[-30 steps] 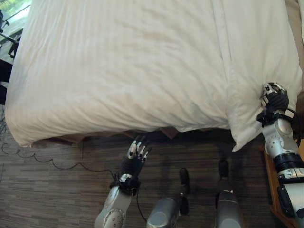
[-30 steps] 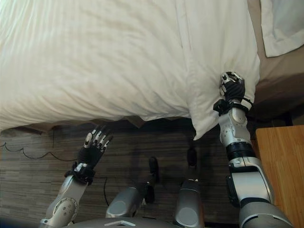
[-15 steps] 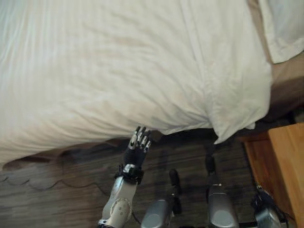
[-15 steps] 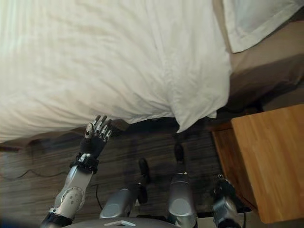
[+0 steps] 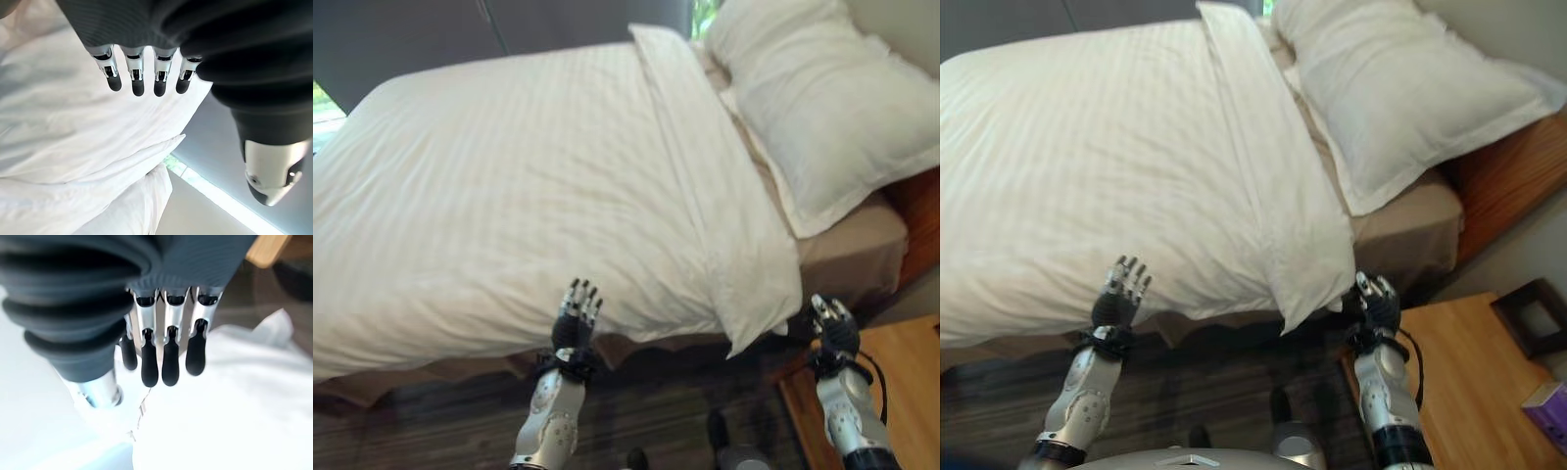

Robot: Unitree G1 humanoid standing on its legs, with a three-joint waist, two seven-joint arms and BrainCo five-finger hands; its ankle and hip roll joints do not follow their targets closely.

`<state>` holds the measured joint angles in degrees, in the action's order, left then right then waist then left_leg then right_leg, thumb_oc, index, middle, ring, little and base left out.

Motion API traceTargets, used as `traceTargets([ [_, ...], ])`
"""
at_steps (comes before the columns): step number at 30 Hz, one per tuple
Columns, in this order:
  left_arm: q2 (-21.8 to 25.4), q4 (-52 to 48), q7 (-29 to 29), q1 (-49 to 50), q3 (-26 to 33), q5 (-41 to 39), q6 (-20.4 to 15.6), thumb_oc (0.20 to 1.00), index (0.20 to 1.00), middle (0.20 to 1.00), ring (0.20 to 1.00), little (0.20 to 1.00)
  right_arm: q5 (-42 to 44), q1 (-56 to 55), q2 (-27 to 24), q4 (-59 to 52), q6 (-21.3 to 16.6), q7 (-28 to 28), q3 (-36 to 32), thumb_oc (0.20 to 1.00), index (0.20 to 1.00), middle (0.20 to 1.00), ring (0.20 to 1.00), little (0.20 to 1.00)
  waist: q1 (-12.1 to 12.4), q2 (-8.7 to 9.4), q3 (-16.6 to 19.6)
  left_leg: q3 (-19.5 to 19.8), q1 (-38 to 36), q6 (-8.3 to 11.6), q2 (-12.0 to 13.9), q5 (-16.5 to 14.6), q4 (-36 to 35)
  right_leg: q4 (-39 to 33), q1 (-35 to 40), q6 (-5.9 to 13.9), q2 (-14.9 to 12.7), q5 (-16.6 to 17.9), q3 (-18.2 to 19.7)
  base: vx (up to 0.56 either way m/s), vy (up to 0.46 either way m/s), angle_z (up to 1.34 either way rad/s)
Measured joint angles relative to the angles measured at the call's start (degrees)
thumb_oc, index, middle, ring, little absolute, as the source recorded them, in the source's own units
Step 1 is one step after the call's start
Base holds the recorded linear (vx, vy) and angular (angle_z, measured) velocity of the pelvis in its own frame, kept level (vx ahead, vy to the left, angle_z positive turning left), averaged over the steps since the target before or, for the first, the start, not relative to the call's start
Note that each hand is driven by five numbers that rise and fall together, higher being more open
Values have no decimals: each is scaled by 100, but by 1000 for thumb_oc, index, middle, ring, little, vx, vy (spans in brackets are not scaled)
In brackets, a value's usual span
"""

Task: Making the bed.

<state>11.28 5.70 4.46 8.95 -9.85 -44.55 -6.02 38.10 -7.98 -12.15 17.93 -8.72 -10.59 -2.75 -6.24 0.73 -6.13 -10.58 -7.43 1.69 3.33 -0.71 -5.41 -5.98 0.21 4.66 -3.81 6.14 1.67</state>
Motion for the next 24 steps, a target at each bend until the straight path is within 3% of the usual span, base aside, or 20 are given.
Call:
traceTargets([
  [5, -298, 50, -88, 696, -210, 80, 179, 1000, 1000, 1000, 1000, 1000, 70, -573, 396, -269, 80, 30, 553, 1000, 1000, 1000, 1000, 1000, -9, -194, 165, 0, -119, -17, -15, -108, -30, -3, 104, 13, -8, -35, 20, -13, 3, -2],
  [8, -260, 183, -118, 916, -220, 161, 212, 1000, 1000, 1000, 1000, 1000, -139, -541, -15, -765, 173, 386, 1249, 1000, 1000, 1000, 1000, 1000, 112, -310, 255, 41, -171, -5, -19, -80, -28, 0, 180, 29, -10, -24, 2, -34, 2, 8],
  [9, -209, 188, -174, 922, -153, 321, 211, 1000, 1000, 1000, 1000, 1000, -460, -441, -243, -923, 187, 523, 1289, 1000, 1000, 1000, 1000, 1000, 236, -284, 268, 66, -169, -33, -15, -94, -30, 0, 226, 14, -18, -34, -36, -29, 0, 13],
  [11, -172, 188, -218, 923, -54, 321, 185, 1000, 1000, 1000, 1000, 1000, -695, -312, -385, -983, 174, 601, 1261, 1000, 1000, 1000, 1000, 1000, 248, -289, 297, 144, -169, -38, -25, -85, -30, 0, 231, 15, -33, -39, -103, -17, 0, 18],
  [20, -212, 207, -17, 832, 350, 308, -105, 1000, 1000, 1000, 1000, 1000, -935, -231, -333, -698, 157, 554, 1183, 1000, 1000, 1000, 1000, 1000, 330, -134, 240, 184, -103, -4, -10, -29, 60, 35, 186, 8, -13, -29, -161, -57, -10, 3],
  [21, -206, 208, -8, 809, 372, 309, -133, 1000, 1000, 1000, 1000, 1000, -936, -209, -327, -641, 149, 557, 1225, 1000, 1000, 1000, 1000, 1000, 344, -96, 180, 177, -55, -15, -10, -23, 69, 266, 61, 19, -10, -11, -151, -172, 0, -13],
  [23, -184, 210, -7, 681, 375, 310, -152, 1000, 1000, 1000, 1000, 1000, -936, -106, -310, -572, 138, 562, 1255, 1000, 1000, 1000, 1000, 1000, 340, -84, -96, 188, -14, -63, -10, -44, 143, 1033, -244, 92, -8, -296, -178, -139, -103, 24],
  [24, -155, 407, -25, 431, 268, 319, -171, 1000, 1000, 1000, 1000, 1000, -937, -201, -312, -637, 121, 566, 1256, 1000, 1000, 1000, 1000, 1000, 270, -99, -345, 578, 252, -36, -49, -74, 427, 1853, -526, 130, -3, -619, 144, -64, -137, 112],
])
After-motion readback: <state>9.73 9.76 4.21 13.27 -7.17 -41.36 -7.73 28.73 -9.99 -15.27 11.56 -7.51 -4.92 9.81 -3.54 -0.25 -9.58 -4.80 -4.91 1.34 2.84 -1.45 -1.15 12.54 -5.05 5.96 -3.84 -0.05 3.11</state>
